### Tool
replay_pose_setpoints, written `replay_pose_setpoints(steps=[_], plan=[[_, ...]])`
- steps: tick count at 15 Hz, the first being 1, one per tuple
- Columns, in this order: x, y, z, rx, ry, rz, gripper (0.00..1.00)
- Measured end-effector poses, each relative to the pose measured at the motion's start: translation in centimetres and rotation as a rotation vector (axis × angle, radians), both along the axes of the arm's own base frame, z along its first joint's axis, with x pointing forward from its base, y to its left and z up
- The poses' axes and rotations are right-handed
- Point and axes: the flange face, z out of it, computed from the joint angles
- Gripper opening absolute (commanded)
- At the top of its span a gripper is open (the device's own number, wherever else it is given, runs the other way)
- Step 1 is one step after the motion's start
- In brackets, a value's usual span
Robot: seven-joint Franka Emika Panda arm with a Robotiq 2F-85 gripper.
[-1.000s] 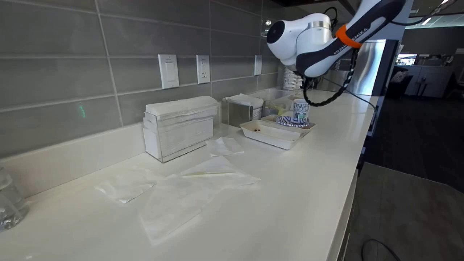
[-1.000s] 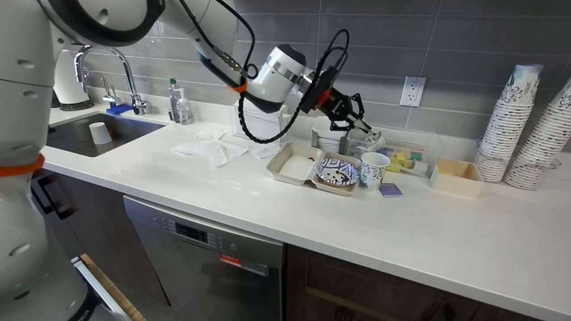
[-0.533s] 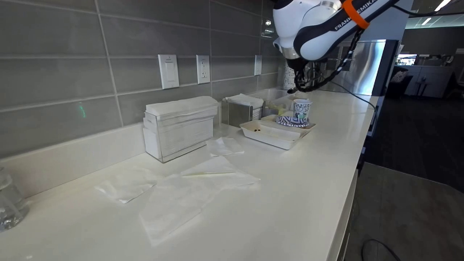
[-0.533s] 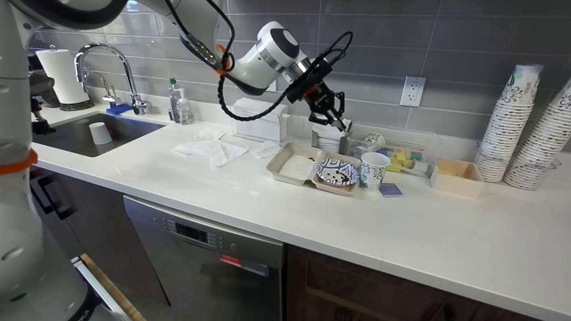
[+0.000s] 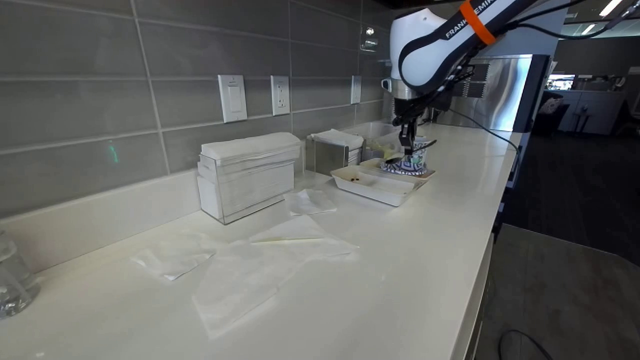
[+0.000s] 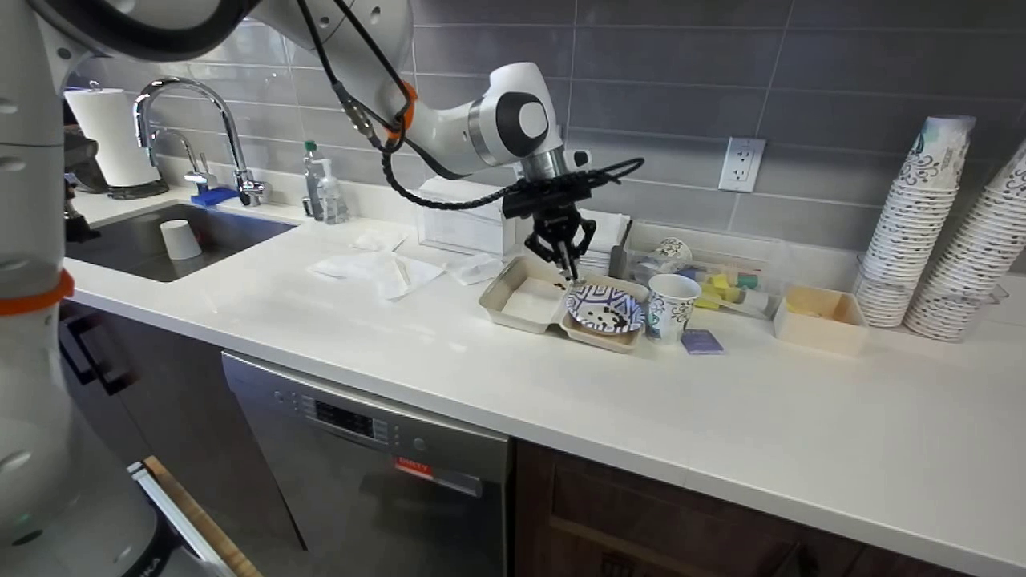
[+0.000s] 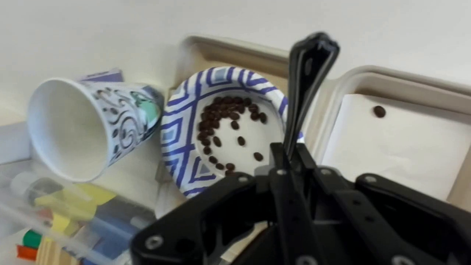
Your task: Pick up the spoon from the left side of the take away pack, scoop some of the contents on the same side of the take away pack, place them in the mug and place the spoon in the bowl
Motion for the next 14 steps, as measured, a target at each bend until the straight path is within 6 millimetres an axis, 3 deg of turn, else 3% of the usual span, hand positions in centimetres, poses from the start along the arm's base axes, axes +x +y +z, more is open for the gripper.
replay_pose_setpoints(steps=[4,8,14], plan=[[-0.3,-2.7,-2.0,0.191,-0.021,-0.139,0.02],[-0.2,-5.2,-1.7,0.351,-0.135,-0.269,0.02],[0.6,-6.2,-1.3,0.48,-0.285,-0.355,0.02]])
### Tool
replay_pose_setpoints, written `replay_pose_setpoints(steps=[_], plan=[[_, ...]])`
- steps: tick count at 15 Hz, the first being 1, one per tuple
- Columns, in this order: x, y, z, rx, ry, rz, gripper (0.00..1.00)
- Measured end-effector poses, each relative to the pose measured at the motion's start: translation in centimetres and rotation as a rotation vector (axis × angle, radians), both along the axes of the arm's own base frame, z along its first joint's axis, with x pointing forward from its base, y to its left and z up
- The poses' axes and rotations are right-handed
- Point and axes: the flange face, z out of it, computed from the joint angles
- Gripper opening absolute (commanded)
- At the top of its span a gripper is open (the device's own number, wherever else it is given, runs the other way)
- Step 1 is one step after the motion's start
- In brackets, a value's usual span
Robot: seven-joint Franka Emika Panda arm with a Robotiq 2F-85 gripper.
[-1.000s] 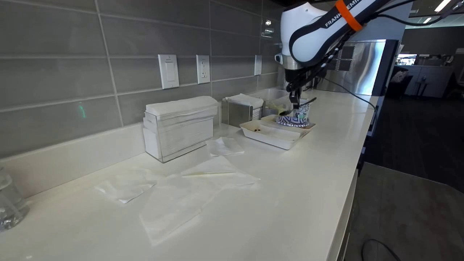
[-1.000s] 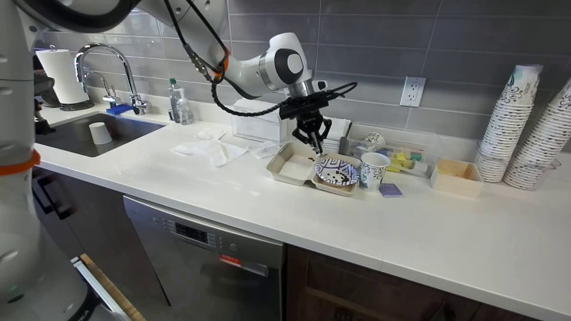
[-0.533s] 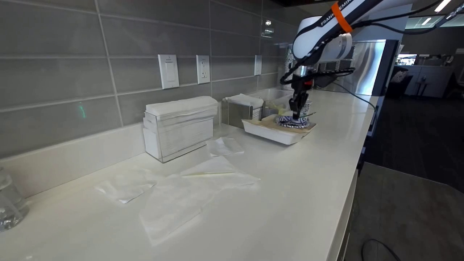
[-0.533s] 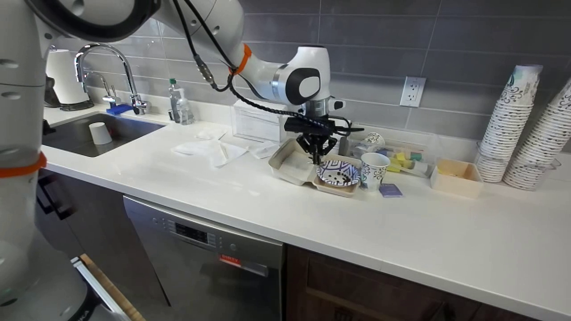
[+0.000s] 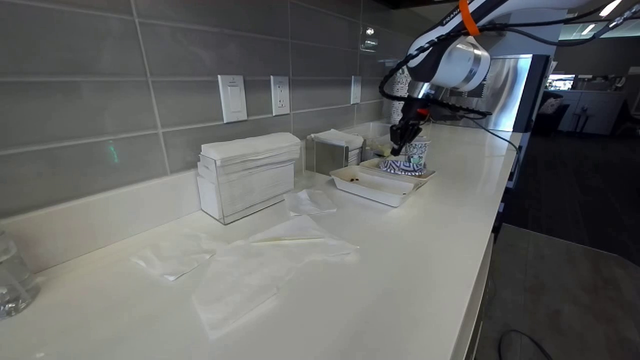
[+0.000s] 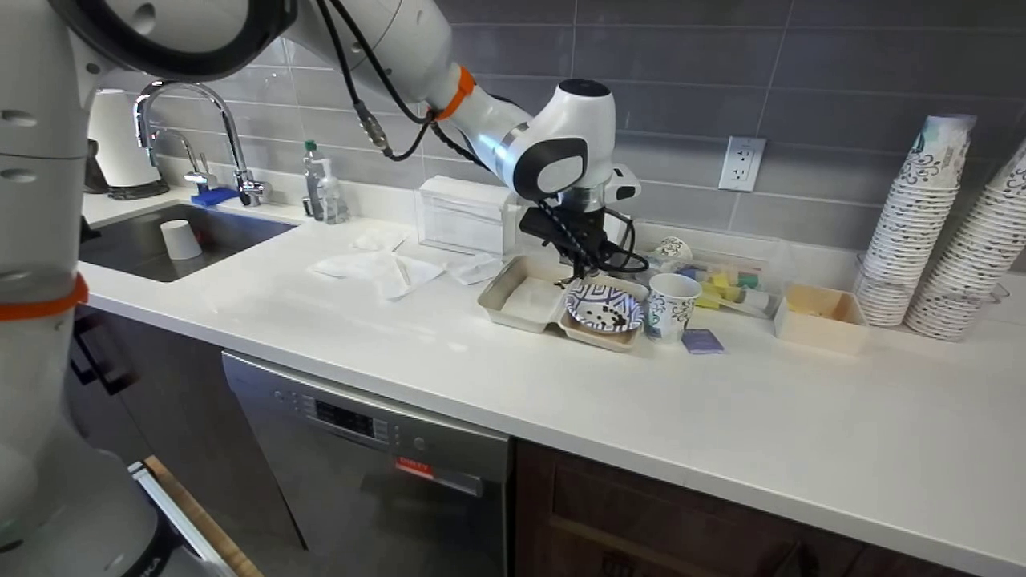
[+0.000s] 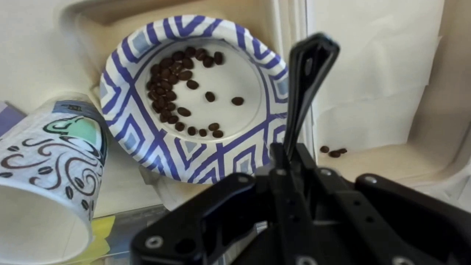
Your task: Pick up the spoon from the left side of the take away pack, scoop some of the contents on the same side of the take away pack, place them in the mug and place the spoon in the bowl
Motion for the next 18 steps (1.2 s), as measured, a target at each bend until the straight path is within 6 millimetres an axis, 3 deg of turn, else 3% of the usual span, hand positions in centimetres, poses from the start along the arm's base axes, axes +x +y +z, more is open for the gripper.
replay_pose_setpoints(steps=[9,18], plan=[[-0.4,-2.0,-2.7,0.021,0.04,-0.126,0.02],[-0.6,-2.3,-5.5,0.023,0.091,-0.173,0.02]])
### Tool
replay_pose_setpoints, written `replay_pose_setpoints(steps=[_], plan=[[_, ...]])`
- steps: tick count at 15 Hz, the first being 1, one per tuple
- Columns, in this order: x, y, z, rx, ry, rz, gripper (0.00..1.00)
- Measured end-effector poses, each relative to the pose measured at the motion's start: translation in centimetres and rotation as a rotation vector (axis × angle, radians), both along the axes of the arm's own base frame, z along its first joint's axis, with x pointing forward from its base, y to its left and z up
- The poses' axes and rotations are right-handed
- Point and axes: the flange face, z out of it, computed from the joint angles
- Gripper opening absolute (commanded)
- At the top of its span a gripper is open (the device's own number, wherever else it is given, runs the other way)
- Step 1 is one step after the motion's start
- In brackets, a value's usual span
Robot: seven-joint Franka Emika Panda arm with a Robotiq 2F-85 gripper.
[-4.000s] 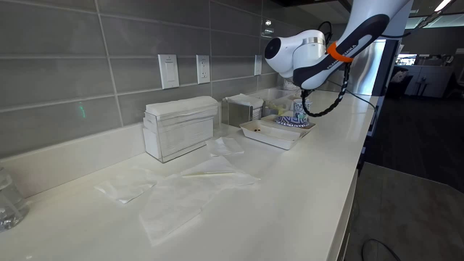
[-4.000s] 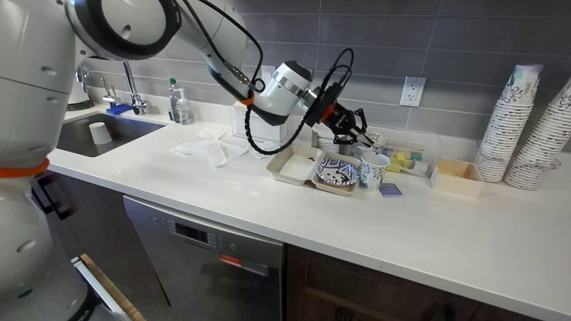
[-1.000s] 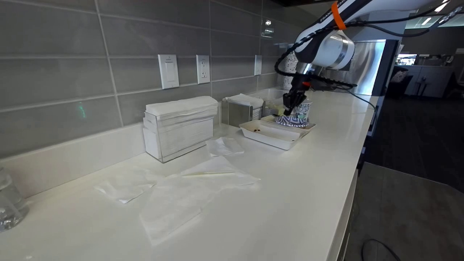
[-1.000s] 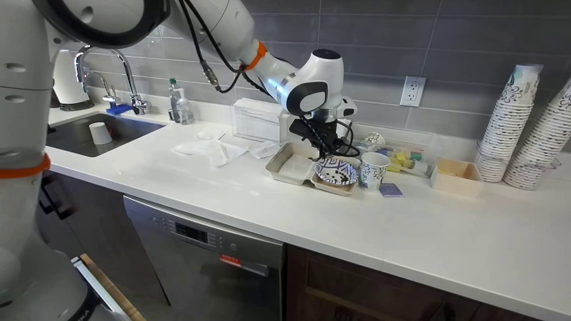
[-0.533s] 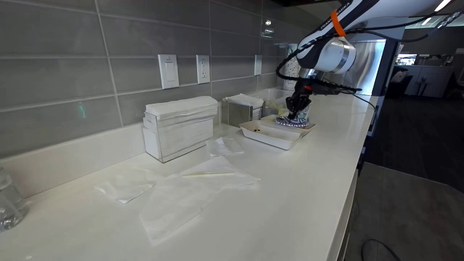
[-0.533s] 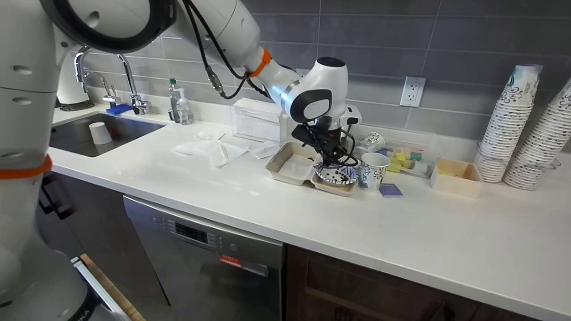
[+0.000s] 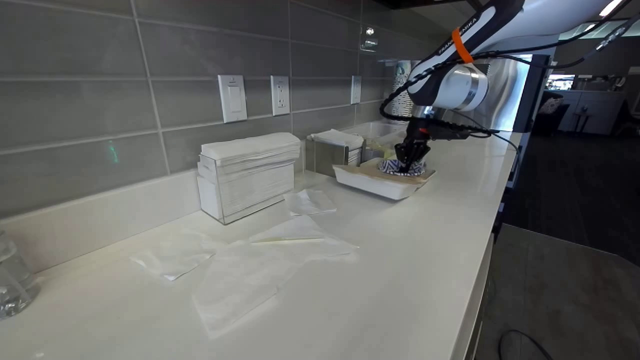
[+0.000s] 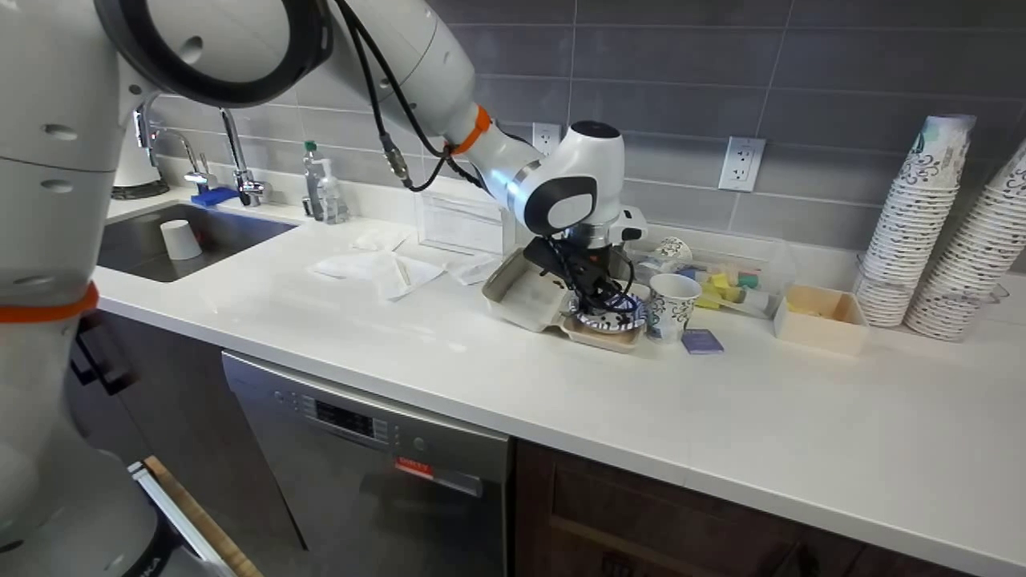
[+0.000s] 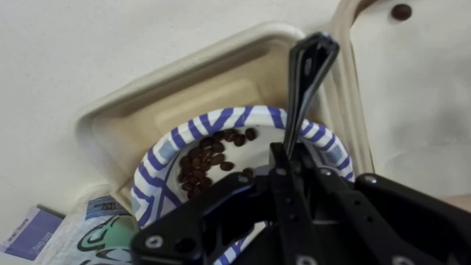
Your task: Pick up the spoon from the left side of the take away pack, scoop some of the contents on the same side of the take away pack, place them in the mug and place the spoon in the bowl
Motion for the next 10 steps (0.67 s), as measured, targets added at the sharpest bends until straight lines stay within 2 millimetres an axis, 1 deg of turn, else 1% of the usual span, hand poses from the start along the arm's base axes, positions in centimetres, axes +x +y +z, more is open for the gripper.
replay_pose_setpoints(steps=[1,2,3,4,5,7,10], plan=[[0.0,0.0,-0.2,-0.002,0.004,0.0,0.02],[0.0,0.0,-0.2,-0.005,0.006,-0.001,0.17],[0.0,0.0,-0.2,-0.009,0.007,-0.002,0.34],[0.1,0.0,-0.1,-0.017,0.009,-0.002,0.39],[0.1,-0.1,-0.1,-0.026,0.011,-0.001,0.48],[0.1,-0.2,0.5,-0.048,0.01,0.004,0.61],[0.1,-0.3,2.6,-0.091,-0.005,0.034,0.85]])
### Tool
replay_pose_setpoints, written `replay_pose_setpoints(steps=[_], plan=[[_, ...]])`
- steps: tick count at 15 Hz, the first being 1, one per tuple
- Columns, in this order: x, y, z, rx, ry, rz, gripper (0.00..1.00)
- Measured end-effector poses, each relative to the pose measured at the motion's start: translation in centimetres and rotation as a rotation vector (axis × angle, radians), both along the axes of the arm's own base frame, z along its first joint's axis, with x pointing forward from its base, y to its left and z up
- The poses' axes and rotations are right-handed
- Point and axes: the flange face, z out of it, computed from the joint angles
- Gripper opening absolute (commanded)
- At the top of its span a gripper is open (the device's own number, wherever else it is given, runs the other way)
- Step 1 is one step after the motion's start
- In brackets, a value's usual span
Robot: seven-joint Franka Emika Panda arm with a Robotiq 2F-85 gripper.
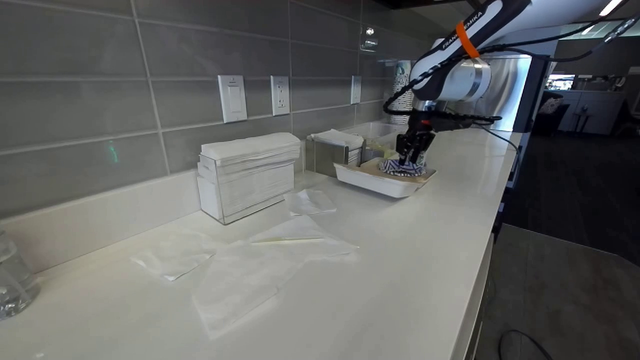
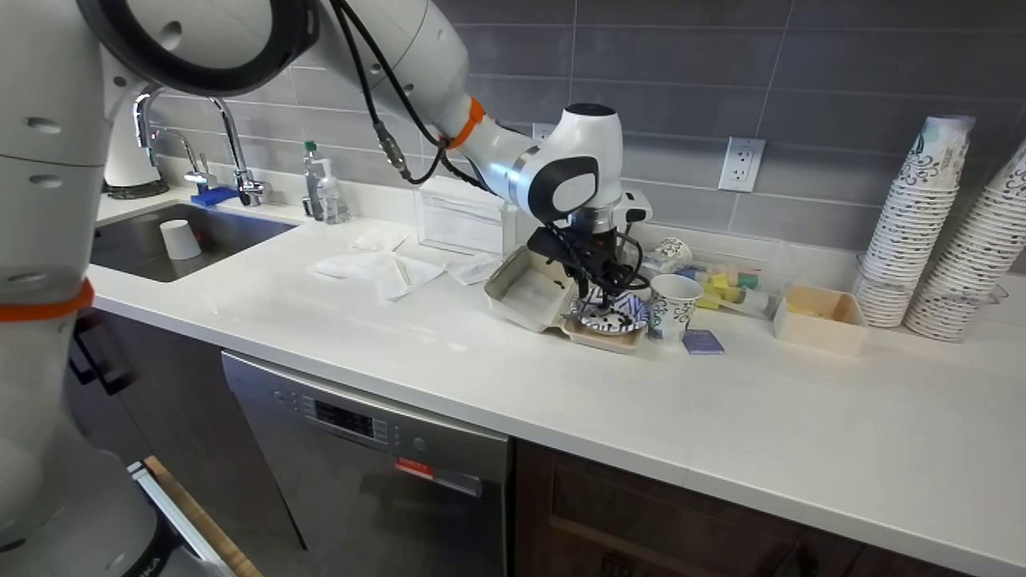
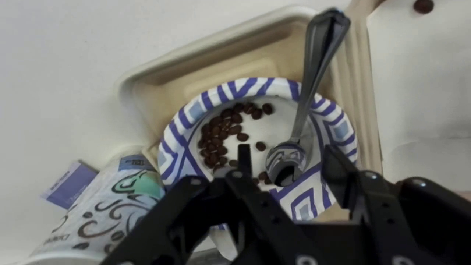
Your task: Pick up the spoon from the left side of the take away pack, scoop some of the contents on the same side of the take away pack, place them in the mug and place the spoon in the bowl
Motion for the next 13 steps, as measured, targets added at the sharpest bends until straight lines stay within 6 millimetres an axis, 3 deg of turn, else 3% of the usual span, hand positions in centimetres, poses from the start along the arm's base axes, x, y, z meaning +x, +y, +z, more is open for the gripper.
replay_pose_setpoints(steps=[2,3,10,13], plan=[[0.0,0.5,2.0,-0.025,-0.01,0.061,0.98],[-0.1,1.0,3.1,-0.032,-0.006,0.11,1.0],[-1.7,7.6,11.2,-0.059,0.14,0.443,1.0],[-1.9,8.5,13.0,-0.119,0.204,0.493,1.0]])
